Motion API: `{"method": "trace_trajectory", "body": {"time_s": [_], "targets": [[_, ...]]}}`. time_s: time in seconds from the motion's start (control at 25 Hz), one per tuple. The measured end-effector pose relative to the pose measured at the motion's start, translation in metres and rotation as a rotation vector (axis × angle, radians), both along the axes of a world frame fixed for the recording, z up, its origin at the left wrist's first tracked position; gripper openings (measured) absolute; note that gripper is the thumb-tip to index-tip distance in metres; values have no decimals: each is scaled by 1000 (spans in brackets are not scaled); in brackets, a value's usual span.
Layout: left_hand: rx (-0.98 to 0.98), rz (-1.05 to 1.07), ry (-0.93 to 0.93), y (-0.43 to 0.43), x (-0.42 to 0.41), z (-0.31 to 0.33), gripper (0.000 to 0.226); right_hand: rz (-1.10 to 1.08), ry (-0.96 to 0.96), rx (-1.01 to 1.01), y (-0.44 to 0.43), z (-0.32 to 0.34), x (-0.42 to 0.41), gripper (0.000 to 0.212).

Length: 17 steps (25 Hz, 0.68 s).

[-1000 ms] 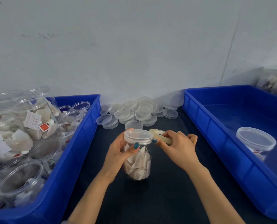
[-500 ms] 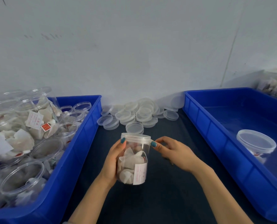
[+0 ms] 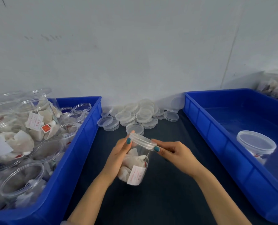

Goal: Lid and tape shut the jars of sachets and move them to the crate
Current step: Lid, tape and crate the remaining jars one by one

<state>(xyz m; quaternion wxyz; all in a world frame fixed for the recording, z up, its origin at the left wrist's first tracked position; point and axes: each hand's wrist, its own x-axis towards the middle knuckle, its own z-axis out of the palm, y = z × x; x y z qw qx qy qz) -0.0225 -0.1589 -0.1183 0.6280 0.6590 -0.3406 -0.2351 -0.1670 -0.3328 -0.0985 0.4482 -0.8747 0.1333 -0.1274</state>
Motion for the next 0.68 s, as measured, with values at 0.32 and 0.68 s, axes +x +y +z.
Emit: {"method": "trace_trajectory", "body": {"time_s": [0.32,0.68], "targets": [[121,145,-435,-12,-7,-7,83,-118,34,-190,11,-4,5,52],[-1,54,-119,-8,-1,-5,88,-168,-4,-566,-2,-1,-10,36]]}}
